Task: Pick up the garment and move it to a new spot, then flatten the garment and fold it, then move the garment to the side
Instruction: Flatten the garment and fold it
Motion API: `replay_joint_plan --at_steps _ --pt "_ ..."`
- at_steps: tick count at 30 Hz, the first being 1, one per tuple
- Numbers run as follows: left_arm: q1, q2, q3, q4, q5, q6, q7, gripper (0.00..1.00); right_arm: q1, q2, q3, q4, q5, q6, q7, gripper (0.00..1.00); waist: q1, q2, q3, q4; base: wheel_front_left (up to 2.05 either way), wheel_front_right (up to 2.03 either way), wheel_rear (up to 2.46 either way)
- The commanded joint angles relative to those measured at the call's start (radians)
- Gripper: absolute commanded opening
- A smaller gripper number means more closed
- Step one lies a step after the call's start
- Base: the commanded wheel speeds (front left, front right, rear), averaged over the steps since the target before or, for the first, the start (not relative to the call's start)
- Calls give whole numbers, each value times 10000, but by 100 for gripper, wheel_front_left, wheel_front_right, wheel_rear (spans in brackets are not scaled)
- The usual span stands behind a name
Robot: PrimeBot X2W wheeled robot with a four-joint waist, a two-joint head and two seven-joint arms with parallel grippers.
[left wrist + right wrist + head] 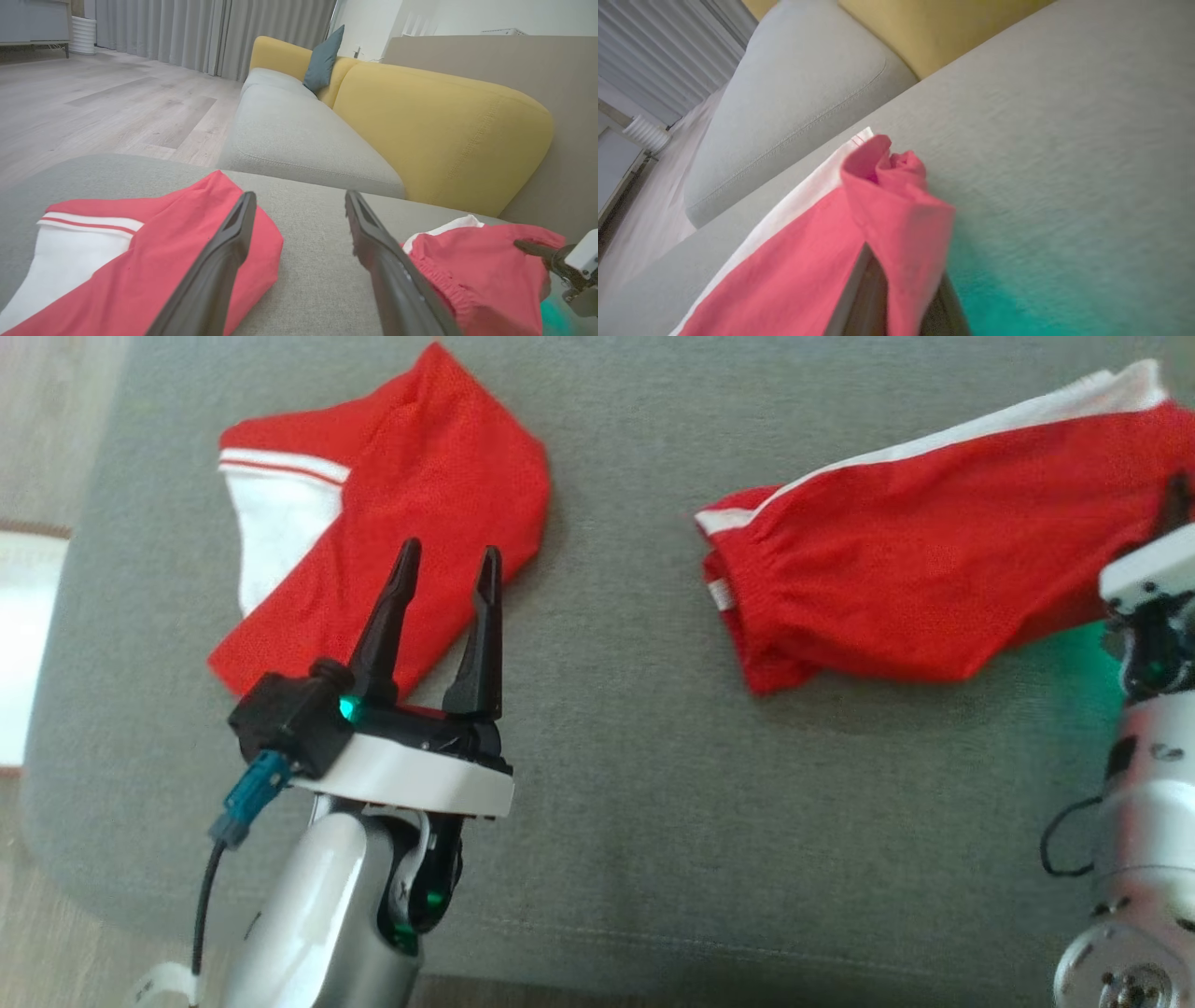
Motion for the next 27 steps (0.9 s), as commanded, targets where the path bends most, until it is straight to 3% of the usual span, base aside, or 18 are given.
replay_joint_plan --at_steps 1,8,13,22,27 --pt "-189 81 401 -305 147 -43 -53 100 137 -5 51 -550 92 35 -169 0 0 0 -147 -259 0 0 0" --pt "-37 81 454 -253 278 -97 -53 100 1254 -5 -1191 -1723 -177 35 -375 0 0 0 -495 -743 0 0 0" --pt "109 81 481 -230 308 -100 -53 100 1945 -5 -1668 -1918 15 35 -346 0 0 0 -706 -902 0 0 0" --pt "286 81 371 -183 355 -144 -53 100 2037 -5 -1232 -1658 374 35 -875 0 0 0 -950 -906 0 0 0" --pt "437 81 386 -139 406 -168 -53 100 1952 -5 -392 -1684 782 35 -1332 0 0 0 -1155 -903 0 0 0"
